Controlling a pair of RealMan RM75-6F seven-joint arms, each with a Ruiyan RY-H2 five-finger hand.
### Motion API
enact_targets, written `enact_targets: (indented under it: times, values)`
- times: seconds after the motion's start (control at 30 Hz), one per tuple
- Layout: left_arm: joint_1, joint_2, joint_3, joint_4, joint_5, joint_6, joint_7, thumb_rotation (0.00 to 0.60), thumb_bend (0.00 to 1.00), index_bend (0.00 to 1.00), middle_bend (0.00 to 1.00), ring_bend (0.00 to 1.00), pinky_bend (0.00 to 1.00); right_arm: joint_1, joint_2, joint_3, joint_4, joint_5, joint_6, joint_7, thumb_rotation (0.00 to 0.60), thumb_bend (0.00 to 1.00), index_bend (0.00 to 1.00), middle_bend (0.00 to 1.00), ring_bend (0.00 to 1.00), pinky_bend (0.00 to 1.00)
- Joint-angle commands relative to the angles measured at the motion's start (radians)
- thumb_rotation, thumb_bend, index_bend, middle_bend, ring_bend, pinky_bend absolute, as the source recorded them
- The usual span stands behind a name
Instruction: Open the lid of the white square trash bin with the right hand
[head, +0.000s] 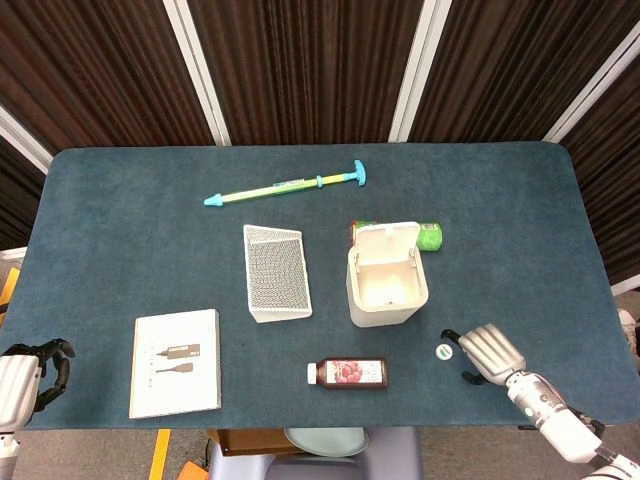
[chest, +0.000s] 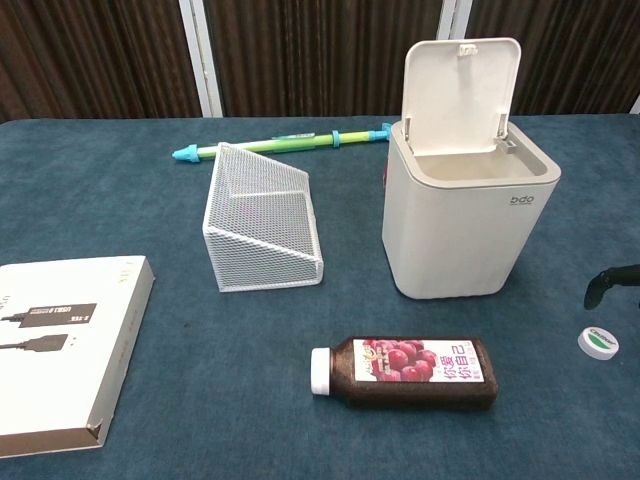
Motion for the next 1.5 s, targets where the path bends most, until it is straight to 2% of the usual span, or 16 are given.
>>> enact_targets:
  times: [0.03, 0.57, 1.5]
  values:
    - [0.000, 0.000, 0.000, 0.000, 0.000, 0.000, 0.000, 0.600, 0.58, 0.52, 0.63, 0.67, 0.52, 0.006, -0.020, 0.008, 0.014, 0.005, -0.004, -0.008, 0.600, 0.32, 0.42, 0.86, 0.88, 1.00]
    - [0.001, 0.002, 0.000, -0.002, 0.001, 0.002, -0.001, 0.600, 0.58, 0.52, 0.64, 0.67, 0.52, 0.023, -0.078, 0.024, 0.060, 0.042, -0.037, -0.031, 0.600, 0.37, 0.47, 0.86, 0.88, 1.00]
    - [0.002, 0.004, 0.000, -0.002, 0.003, 0.005, -0.004, 0.600, 0.58, 0.52, 0.64, 0.67, 0.52, 0.026, -0.111, 0.025, 0.089, 0.076, -0.044, -0.053, 0.600, 0.43, 0.52, 0.87, 0.89, 1.00]
